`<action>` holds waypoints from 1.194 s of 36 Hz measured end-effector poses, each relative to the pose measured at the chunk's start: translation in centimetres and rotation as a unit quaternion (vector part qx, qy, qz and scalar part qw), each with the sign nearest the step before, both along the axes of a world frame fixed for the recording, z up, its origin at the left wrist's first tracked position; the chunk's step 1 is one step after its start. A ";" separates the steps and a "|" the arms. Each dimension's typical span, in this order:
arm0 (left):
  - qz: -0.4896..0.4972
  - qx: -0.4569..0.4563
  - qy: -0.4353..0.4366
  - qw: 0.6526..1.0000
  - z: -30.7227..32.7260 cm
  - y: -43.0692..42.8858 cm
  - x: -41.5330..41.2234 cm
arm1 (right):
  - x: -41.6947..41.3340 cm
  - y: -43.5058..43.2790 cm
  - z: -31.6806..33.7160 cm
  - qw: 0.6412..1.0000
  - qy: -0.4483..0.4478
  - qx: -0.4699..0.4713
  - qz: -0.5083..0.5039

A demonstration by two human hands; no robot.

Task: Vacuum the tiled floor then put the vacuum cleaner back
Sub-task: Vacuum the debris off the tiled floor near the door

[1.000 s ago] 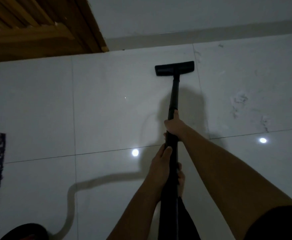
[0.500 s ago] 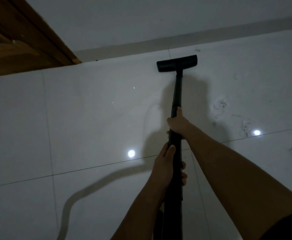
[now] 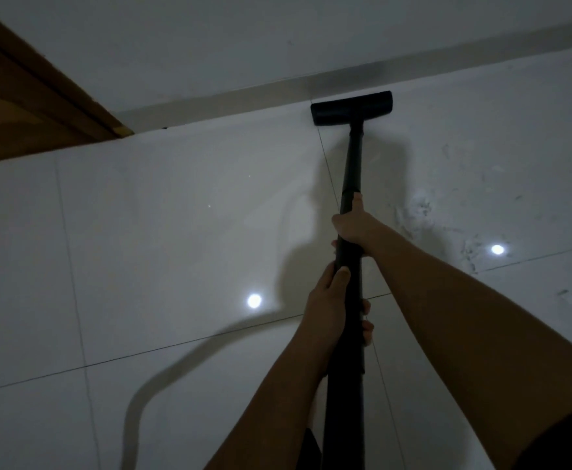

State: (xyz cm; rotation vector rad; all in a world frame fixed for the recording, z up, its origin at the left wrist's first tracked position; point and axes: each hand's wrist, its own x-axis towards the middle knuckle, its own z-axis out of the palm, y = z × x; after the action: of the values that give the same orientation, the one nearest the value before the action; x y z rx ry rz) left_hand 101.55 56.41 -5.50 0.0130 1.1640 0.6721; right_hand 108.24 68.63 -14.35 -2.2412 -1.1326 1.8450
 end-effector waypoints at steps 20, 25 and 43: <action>-0.022 0.009 -0.001 1.000 -0.4 -0.2 -0.5 | -0.6 -0.6 0.9 0.998 -0.052 -0.009 -0.026; -0.038 0.006 0.013 0.999 0.6 -2.6 -0.8 | -0.2 -3.6 1.2 0.998 -0.040 -0.001 -0.054; -0.078 0.028 0.036 0.996 3.2 -7.6 -1.5 | 0.1 -9.4 4.1 0.998 -0.055 0.014 -0.037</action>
State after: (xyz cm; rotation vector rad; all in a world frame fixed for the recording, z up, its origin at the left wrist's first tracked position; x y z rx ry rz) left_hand 100.03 48.83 -2.26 0.1754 1.2002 0.5703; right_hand 108.29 59.25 -10.29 -2.3613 -1.0669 1.6875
